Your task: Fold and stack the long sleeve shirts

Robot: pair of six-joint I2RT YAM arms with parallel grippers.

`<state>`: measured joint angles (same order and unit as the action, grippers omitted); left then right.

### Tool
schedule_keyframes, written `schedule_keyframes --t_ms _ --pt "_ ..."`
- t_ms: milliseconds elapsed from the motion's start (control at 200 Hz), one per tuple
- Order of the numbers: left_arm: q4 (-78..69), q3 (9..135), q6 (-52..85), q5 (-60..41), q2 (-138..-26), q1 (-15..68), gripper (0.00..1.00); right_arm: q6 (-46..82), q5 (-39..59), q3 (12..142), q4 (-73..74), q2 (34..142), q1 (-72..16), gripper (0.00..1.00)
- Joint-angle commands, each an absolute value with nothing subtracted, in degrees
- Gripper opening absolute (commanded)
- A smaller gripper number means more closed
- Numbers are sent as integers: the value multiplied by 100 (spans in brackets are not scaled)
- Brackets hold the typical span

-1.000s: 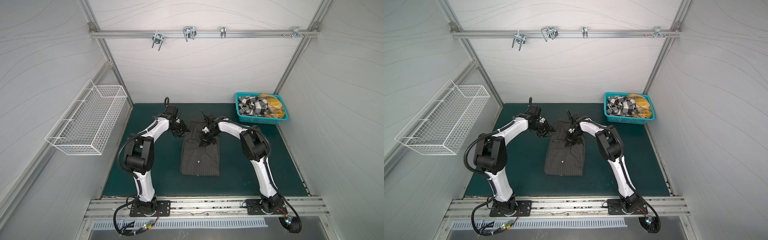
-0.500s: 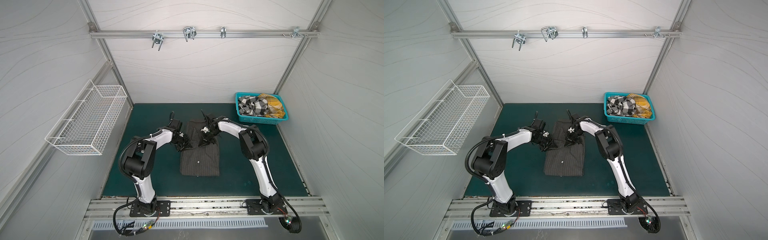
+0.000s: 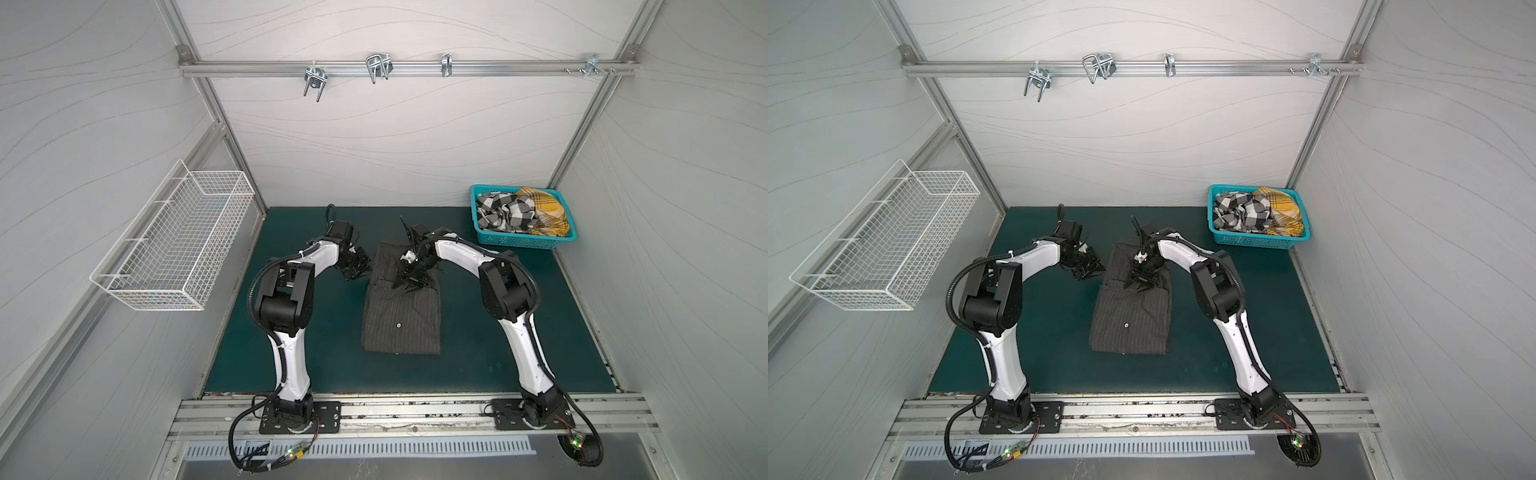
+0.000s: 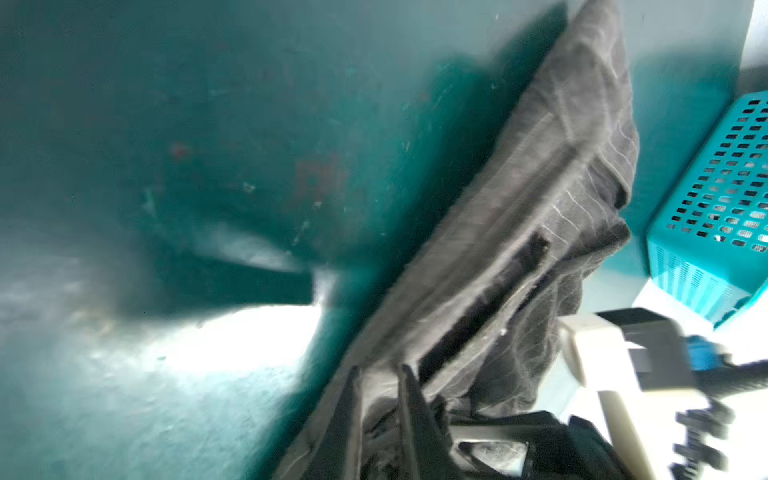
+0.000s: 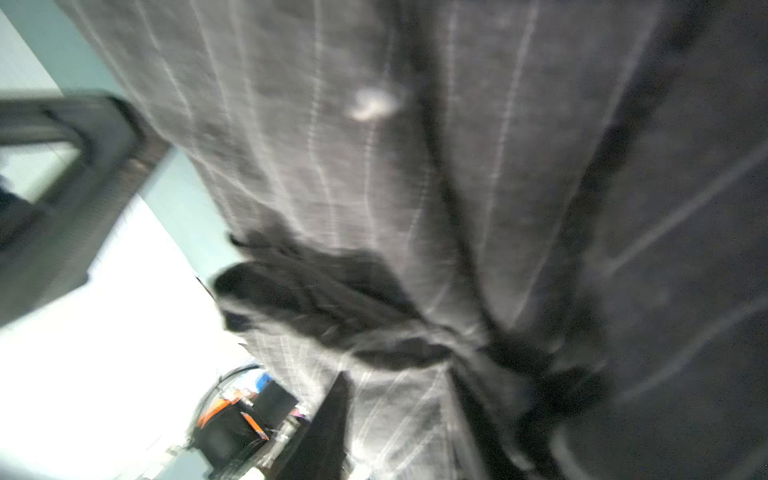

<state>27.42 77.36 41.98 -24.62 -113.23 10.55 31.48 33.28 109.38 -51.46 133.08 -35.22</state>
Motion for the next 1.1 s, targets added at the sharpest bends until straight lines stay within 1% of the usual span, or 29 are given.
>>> schedule_keyframes --t_ms 0,75,200,240,310,360,440,485,555,605,695,780,920,995,1096 --pt "3094 7515 4238 -2154 -10463 1081 24 2951 3010 11021 -5734 12502 -3518 49" --pt "3297 7279 4281 -2145 -9891 1208 26 2818 2736 10676 -5912 11982 -3522 49" --pt "3539 6833 4296 -2383 -9267 1717 27 2618 2447 9631 -6012 11026 -3609 43" --pt "3449 6627 4369 -2539 -9173 1848 27 2610 2410 9290 -6004 10792 -3696 40" --pt "3147 6258 4585 -2827 -9132 1916 28 2667 2333 8799 -5948 10533 -3927 30" --pt "2871 6051 4702 -2946 -9191 1916 29 2737 2344 8562 -5855 10447 -4069 28" --pt "2677 6003 4821 -3262 -9457 1931 28 2932 2352 8269 -5652 10473 -4126 24" --pt "2654 6019 4862 -3339 -9563 1978 28 3009 2457 8165 -5502 10522 -4112 23" --pt "2738 5997 4814 -3216 -9607 2075 28 3067 2698 8010 -5202 10666 -4076 23" --pt "2878 5922 4771 -3064 -9644 2109 28 3077 2785 7967 -5096 10861 -4014 21" --pt "3018 5613 4743 -2874 -9799 2109 25 3102 2917 7909 -4895 11189 -3770 17" --pt "3047 5205 4766 -2824 -9929 2109 21 3025 2952 8036 -4930 11361 -3463 17" --pt "2926 4581 4726 -2706 -9878 2109 21 2827 2896 8447 -5198 11439 -3005 18" --pt "2890 4539 4703 -2742 -9877 2109 21 2726 2982 8662 -5308 11547 -2861 18" --pt "3013 4789 4613 -2733 -9860 2109 24 2672 3130 8848 -5320 11631 -2872 17"
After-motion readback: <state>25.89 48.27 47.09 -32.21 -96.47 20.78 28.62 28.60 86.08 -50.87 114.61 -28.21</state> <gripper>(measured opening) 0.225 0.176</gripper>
